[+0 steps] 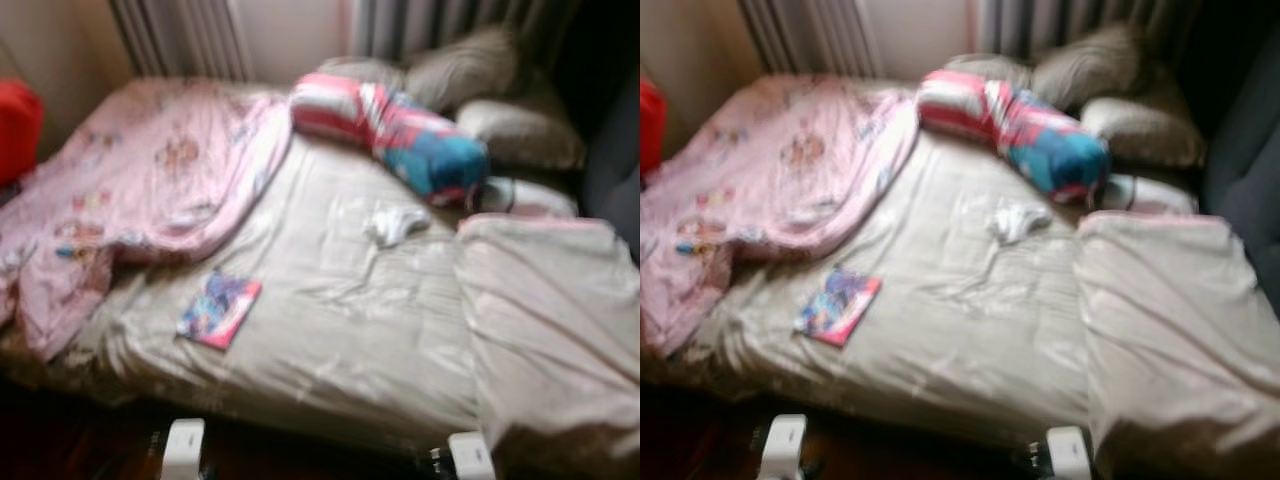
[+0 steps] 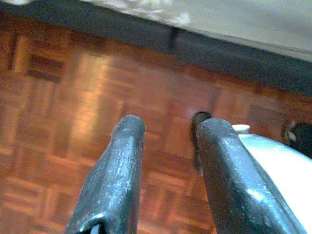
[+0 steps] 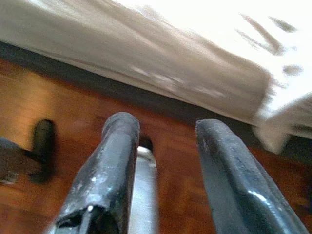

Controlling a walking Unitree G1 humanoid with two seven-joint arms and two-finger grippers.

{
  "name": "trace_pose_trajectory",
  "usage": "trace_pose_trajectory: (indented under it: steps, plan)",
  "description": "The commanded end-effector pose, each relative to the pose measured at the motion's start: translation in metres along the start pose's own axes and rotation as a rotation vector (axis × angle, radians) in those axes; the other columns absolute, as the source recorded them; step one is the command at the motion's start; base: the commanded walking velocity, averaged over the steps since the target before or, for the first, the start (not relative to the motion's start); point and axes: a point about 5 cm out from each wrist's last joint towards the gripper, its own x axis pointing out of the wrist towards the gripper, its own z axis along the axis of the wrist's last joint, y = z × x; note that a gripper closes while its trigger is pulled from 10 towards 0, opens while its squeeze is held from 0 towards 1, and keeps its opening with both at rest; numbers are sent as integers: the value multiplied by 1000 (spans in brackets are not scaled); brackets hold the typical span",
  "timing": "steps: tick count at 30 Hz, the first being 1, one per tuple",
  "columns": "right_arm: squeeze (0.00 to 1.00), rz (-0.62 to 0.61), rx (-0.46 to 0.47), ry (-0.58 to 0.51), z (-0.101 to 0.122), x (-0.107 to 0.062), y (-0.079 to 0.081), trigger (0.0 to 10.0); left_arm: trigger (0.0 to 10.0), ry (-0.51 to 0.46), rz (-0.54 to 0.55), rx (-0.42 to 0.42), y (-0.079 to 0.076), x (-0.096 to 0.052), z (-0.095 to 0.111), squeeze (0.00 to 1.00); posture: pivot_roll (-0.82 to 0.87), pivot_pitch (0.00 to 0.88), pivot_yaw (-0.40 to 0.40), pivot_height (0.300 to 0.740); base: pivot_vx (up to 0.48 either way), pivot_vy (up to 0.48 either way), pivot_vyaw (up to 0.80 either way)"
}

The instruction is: Clean up the room

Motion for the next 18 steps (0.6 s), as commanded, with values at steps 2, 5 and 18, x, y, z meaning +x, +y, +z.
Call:
trace_pose_trajectory:
  steps: [2, 5, 18]
  plan:
    - [0, -24, 6, 32, -8, -2, -8, 10000, 10000, 16, -7, 8, -3, 0, -3, 0, -48, 113, 37, 740, 0, 392, 0]
    - [0, -23, 7, 34, -9, -2, -8, 10000, 10000, 15, -4, 6, -2, 0, -3, 0, -45, 113, 38, 740, 0, 394, 0]
    - [0, -25, 14, 36, -9, -2, -10, 10000, 10000, 11, 4, 3, -2, 0, -3, 0, -50, 107, 39, 740, 0, 394, 0]
